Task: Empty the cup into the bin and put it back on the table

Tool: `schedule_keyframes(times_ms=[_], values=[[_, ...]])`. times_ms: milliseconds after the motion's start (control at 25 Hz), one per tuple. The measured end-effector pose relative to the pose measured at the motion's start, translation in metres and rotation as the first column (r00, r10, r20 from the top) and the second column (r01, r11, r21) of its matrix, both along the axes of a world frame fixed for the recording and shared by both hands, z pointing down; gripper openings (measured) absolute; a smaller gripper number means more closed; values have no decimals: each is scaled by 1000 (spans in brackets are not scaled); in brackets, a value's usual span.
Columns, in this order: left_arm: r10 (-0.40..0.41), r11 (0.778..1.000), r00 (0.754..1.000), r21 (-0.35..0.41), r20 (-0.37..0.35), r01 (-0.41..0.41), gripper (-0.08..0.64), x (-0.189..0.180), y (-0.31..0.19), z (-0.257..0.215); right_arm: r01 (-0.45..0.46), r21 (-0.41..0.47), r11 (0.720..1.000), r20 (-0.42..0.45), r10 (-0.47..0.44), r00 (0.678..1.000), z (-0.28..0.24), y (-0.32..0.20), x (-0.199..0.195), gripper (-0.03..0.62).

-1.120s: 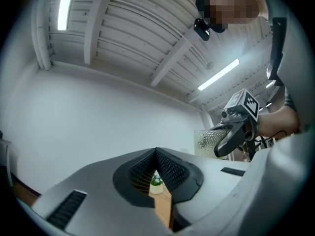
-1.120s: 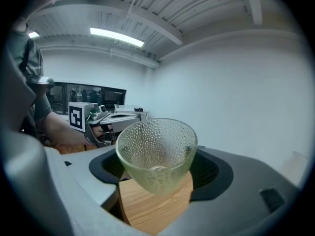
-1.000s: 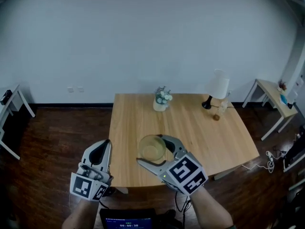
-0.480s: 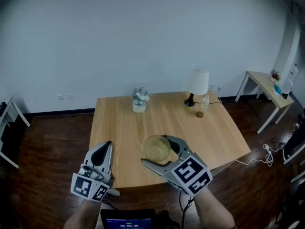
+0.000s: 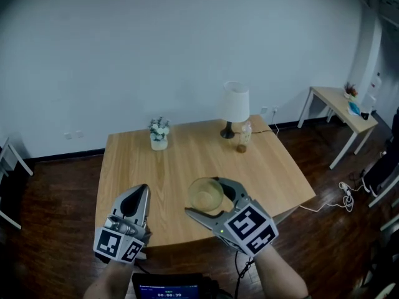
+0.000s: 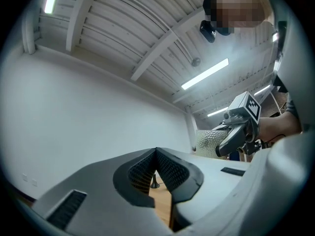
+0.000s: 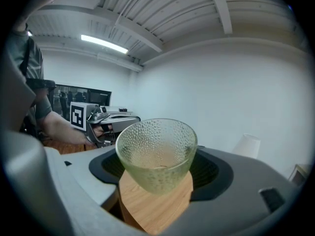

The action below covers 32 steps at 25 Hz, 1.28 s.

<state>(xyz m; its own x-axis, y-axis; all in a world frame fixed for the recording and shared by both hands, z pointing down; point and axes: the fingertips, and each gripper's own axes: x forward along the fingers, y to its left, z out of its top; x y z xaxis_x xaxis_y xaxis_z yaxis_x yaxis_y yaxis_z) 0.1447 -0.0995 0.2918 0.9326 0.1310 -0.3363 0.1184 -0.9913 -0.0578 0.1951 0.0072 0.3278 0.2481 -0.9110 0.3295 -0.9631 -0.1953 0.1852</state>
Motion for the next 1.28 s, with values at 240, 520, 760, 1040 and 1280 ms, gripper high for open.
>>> schedule_keyframes(times_ms=[240,520,760,1040,1280], values=[[28,1000,1000,-3,8,-28,-9,23,39,5,-18,11,1000,18,18,1000,1,36,18,390],[65,998,997,8,46,-66,-9,43,64,12,-54,-13,998,30,54,998,13,61,43,390],[100,995,994,-14,53,-99,-9,63,68,17,-103,-13,995,51,104,993,20,68,67,390],[130,991,987,-46,89,-127,-9,100,57,27,-135,-28,990,78,137,987,42,65,100,390],[138,990,987,-53,85,-134,-9,131,39,25,-163,-41,986,108,166,980,55,53,130,390]])
